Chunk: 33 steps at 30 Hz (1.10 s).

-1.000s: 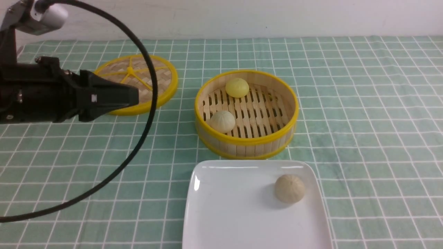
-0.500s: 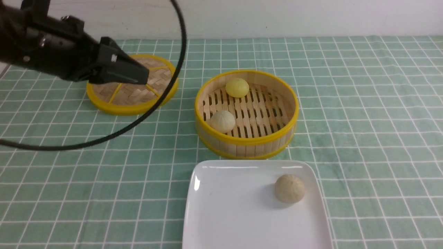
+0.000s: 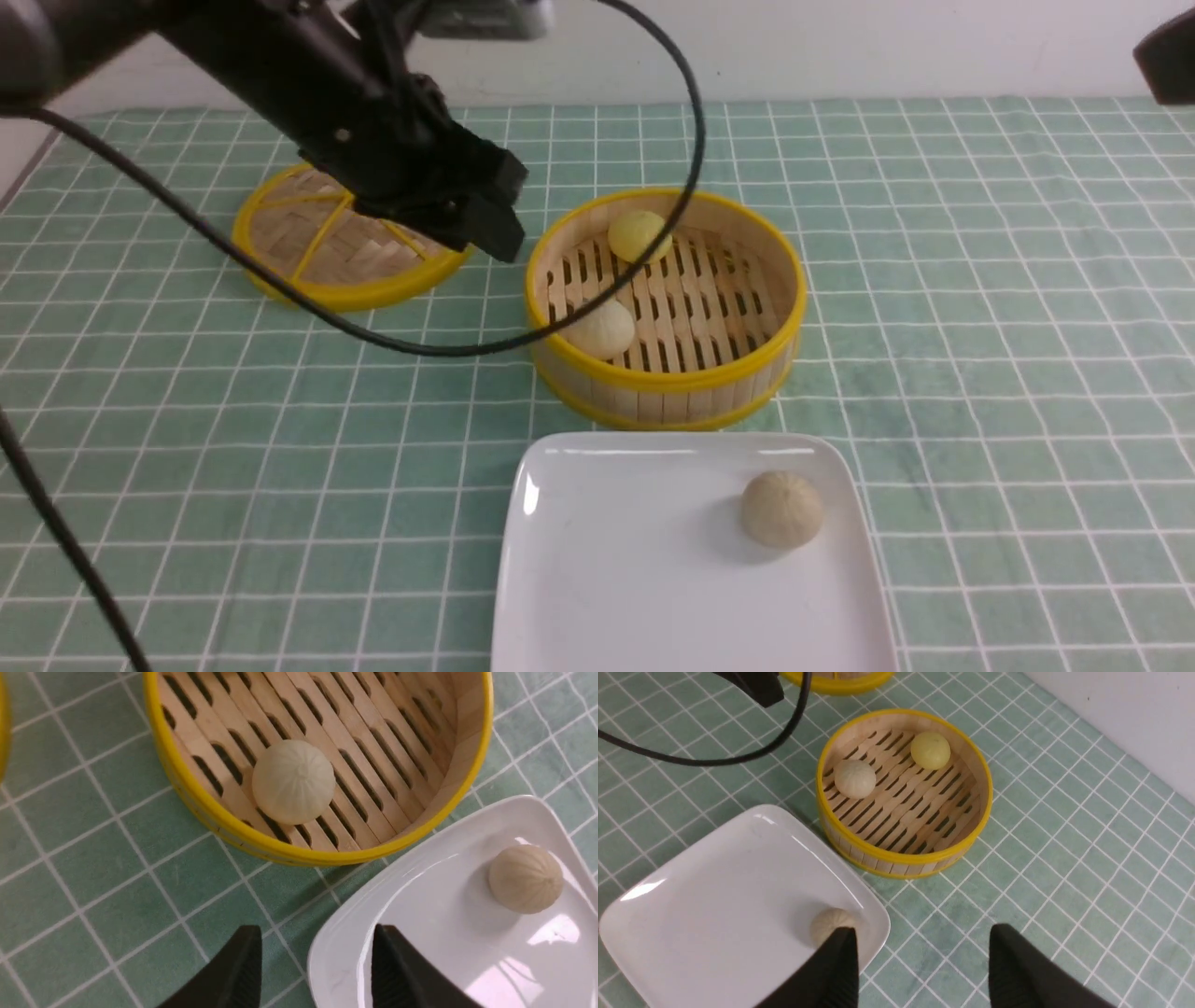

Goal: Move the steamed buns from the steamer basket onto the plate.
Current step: Use the left arm to grab the steamed stuffed bun that is closest to it

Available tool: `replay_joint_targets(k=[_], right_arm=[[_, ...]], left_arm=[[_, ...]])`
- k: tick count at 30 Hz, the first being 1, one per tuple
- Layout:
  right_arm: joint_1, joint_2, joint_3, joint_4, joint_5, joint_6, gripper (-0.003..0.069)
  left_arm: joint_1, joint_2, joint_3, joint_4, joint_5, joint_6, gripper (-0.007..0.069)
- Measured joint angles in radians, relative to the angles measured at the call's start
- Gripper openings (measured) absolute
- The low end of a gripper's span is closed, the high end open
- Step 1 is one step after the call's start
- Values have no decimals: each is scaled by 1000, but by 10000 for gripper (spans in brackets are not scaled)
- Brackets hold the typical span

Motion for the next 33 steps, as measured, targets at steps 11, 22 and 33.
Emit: replay_joint_targets(k=[11,22,33], right_arm=[[0,3,56,-10,1,1,390],[0,3,58,-10,1,1,390],[0,3,58,-10,9,1,390]], left_arm=[[-55,204,-135,6,-76,64,468],[-97,283,-163,24,-166,67,477],[-108,349,-163,89,-215,67,468]])
